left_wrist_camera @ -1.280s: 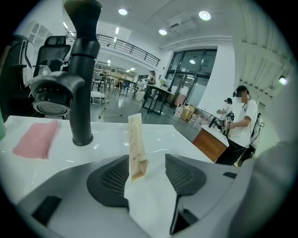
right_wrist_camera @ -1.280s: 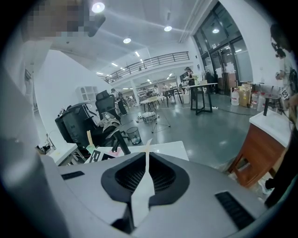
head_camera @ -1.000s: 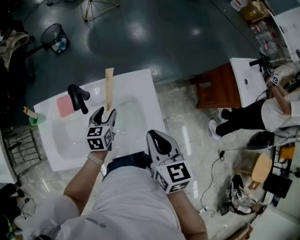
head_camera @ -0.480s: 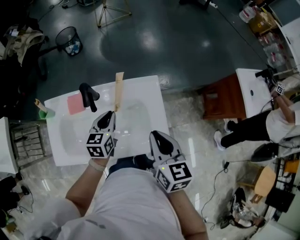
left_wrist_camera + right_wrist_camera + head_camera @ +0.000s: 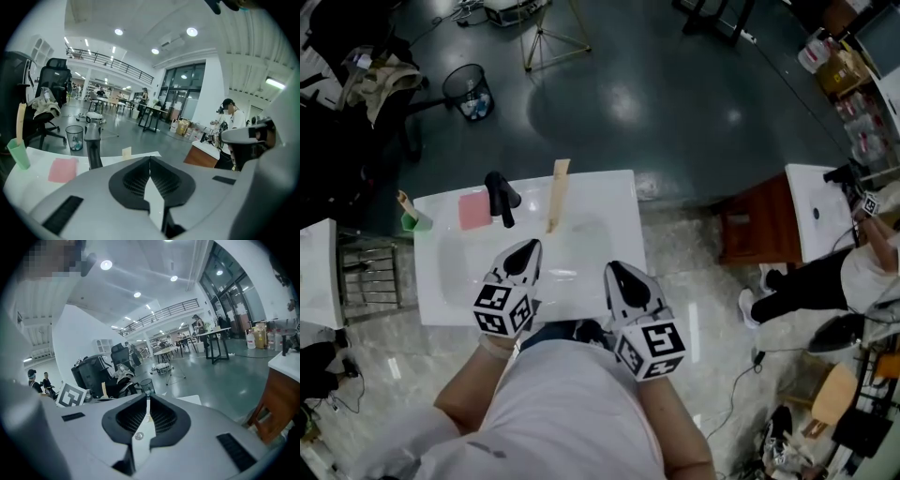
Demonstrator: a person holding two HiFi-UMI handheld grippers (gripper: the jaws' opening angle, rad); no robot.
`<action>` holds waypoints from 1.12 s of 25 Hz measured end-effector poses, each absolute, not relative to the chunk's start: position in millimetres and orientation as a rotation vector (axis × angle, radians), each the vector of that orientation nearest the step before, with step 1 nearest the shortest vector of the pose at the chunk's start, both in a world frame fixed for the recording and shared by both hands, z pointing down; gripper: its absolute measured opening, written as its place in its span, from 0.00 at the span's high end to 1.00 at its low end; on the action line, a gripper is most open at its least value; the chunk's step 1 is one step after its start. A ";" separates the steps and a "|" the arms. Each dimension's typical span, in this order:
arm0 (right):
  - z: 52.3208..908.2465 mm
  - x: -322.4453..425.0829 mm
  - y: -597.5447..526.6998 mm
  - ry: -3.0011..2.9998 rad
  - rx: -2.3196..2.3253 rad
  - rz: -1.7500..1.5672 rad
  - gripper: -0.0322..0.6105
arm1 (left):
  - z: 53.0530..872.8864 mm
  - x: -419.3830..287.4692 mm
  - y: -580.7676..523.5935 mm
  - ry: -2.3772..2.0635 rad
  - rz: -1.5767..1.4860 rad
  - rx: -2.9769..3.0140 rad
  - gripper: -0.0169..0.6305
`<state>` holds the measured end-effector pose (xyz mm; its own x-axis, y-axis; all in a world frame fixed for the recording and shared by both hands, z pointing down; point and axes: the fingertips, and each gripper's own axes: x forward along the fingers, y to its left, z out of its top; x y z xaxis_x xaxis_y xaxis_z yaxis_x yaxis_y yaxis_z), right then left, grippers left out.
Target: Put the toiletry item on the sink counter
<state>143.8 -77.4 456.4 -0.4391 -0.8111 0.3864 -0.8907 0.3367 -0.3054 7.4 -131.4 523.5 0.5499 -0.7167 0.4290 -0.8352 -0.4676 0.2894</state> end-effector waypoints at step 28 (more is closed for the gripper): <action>383.8 106.9 -94.6 -2.686 1.379 0.522 0.90 | 386.5 -49.0 -93.0 -1.428 0.128 2.393 0.95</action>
